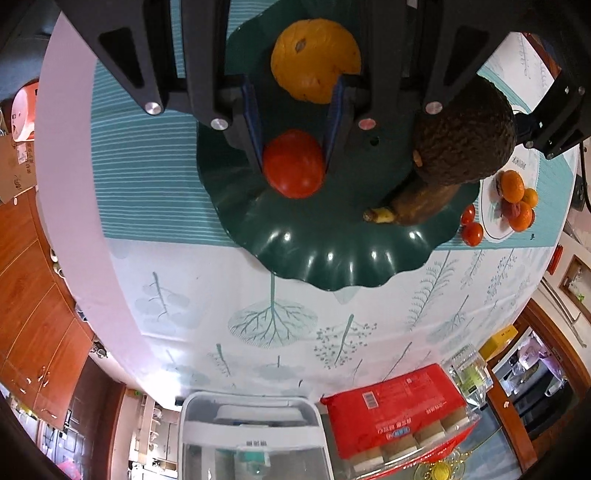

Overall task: Organize fruits
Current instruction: 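Carry avocado and tomato onto the green plate while both tools open to release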

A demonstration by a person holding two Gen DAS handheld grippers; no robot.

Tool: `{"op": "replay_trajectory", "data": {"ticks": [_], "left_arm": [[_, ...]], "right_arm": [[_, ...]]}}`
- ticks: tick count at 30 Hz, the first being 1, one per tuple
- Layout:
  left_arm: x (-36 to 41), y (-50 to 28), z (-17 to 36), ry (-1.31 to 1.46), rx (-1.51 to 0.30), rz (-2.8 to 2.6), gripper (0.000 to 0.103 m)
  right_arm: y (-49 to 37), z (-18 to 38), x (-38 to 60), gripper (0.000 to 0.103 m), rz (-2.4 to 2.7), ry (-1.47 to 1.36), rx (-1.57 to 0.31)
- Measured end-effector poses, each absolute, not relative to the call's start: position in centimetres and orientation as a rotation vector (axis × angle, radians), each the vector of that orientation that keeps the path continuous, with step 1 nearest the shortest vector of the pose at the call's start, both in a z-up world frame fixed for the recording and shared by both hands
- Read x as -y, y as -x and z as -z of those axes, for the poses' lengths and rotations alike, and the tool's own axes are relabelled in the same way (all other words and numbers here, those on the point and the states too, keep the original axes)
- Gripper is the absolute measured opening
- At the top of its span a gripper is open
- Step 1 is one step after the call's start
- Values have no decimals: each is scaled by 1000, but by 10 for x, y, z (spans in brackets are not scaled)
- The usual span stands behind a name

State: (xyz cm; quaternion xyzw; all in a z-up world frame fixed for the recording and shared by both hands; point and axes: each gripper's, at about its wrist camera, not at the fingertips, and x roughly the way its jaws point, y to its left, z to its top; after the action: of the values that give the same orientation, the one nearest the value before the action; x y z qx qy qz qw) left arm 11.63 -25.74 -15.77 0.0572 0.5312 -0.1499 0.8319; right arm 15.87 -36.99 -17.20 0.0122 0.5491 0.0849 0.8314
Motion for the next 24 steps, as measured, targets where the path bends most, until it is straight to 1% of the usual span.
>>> {"op": "replay_trajectory", "data": {"ticks": [7,14,15,16,17,18,19,24], "left_arm": [[257,-119,171,-126,-1163,298,59],[258,-118,171,-147,-1158,300,61],[258,-117,168,-145,-1149,299,63],[257,-117,166,-144,-1140,300,69],[256,-116,163,-143,-1125,297,78],[255,-115,160,-142,-1113,294,81],[255,-115,156,-145,-1102,291,84],[251,-114,151,-143,-1100,280,85]], "right_arm": [[-161,184,367,32,-203,-14,-1196],[-160,188,363,34,-221,-8,-1206],[-160,188,363,36,-225,-10,-1204],[-159,187,362,38,-232,-14,-1201],[-159,186,362,44,-237,-16,-1199],[-158,185,361,49,-239,-16,-1196],[-158,184,361,50,-238,-15,-1192],[-156,179,361,55,-235,-25,-1178]]}}
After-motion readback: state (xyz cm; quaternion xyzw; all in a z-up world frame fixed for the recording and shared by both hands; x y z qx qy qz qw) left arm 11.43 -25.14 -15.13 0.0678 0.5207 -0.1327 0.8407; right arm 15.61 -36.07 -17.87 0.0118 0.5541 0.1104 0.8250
